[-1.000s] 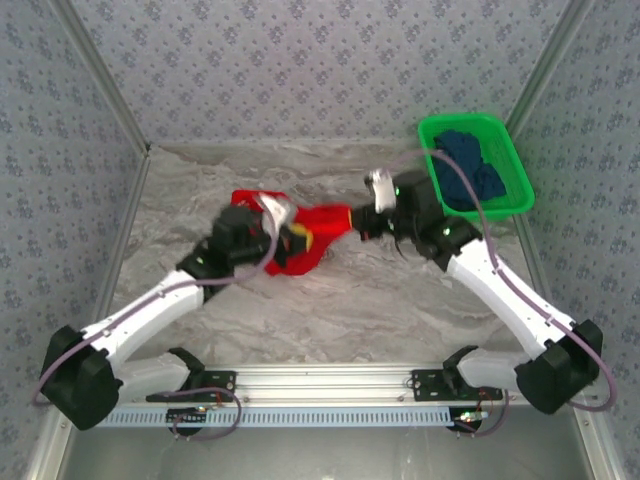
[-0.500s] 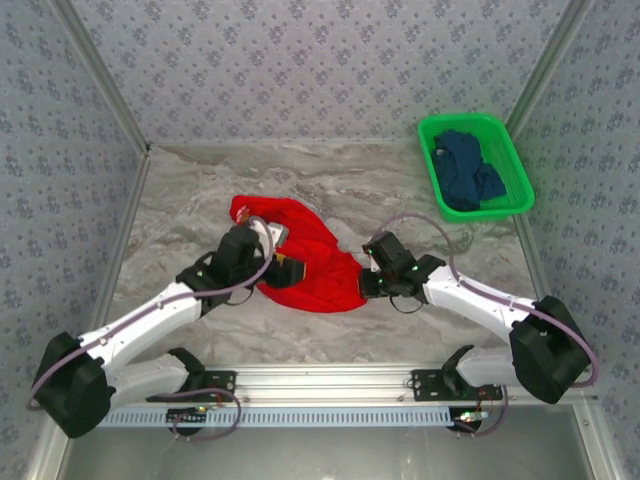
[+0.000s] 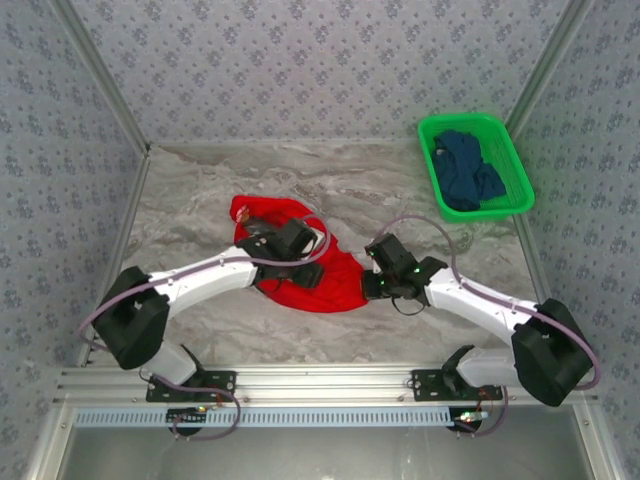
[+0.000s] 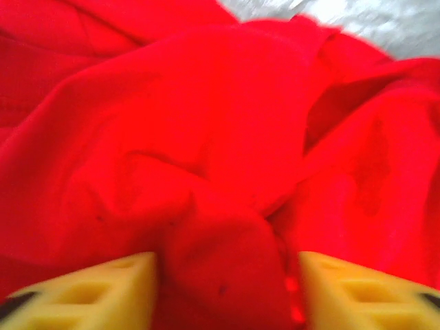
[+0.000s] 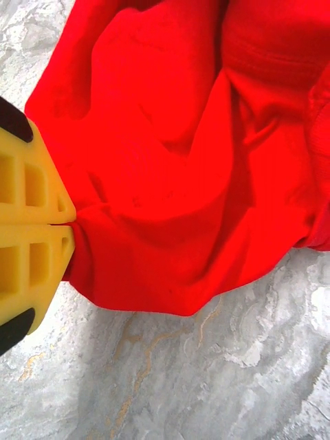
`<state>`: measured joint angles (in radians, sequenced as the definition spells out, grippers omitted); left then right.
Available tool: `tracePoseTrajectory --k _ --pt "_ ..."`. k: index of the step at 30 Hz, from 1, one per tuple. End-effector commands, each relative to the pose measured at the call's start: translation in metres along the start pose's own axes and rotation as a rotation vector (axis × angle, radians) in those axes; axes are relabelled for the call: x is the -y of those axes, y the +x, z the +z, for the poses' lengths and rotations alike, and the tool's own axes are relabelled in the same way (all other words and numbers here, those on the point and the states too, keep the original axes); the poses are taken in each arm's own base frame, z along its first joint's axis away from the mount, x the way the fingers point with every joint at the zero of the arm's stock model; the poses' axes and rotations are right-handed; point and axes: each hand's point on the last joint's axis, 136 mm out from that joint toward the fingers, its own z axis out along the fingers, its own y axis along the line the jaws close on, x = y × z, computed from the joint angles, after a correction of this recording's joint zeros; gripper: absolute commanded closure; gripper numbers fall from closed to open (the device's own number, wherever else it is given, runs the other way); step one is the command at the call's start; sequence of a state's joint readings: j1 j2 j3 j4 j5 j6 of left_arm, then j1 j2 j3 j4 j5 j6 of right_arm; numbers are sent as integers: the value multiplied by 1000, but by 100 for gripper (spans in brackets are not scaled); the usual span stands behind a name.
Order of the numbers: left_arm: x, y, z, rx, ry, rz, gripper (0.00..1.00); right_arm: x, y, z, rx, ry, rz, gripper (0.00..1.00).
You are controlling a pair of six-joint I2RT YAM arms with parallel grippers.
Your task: Fold the inside-out t-shirt
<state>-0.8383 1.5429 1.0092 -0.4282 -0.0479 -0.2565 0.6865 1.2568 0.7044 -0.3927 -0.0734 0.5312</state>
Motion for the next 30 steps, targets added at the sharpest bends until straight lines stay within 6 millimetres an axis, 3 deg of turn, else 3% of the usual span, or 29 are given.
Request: tracePoseTrajectory --k 1,3,6,9,11,16,21,24,26,27,30 --pt "-5 -19 -7 23 -53 49 77 6 -4 -8 30 25 -13 98" --pt "-1 -41 -24 90 -25 45 94 7 -10 -15 66 35 -21 99" --pt "3 -83 -76 277 91 -23 99 10 -19 -29 135 50 -63 100" --pt "-6 -115 -137 478 275 -168 100 11 -29 -45 219 49 -92 100" --pt "-16 -127 -168 575 363 -233 100 10 -33 -54 274 35 -102 100" --pt "-32 -138 -204 665 451 -278 100 20 -35 -66 362 57 -100 100" --pt "-35 -139 -221 673 613 -319 100 50 -38 -77 391 172 -18 100" --pt "-25 -129 -217 613 669 -262 100 49 -47 -88 423 156 8 100" --pt "-20 -118 -206 569 678 -236 100 27 -54 -89 449 60 -69 100" --pt "-19 -108 -194 536 665 -236 100 7 -50 -82 425 -44 -132 100" --pt "-25 -63 -144 397 570 -295 100 -45 -18 -56 293 -305 -226 100"
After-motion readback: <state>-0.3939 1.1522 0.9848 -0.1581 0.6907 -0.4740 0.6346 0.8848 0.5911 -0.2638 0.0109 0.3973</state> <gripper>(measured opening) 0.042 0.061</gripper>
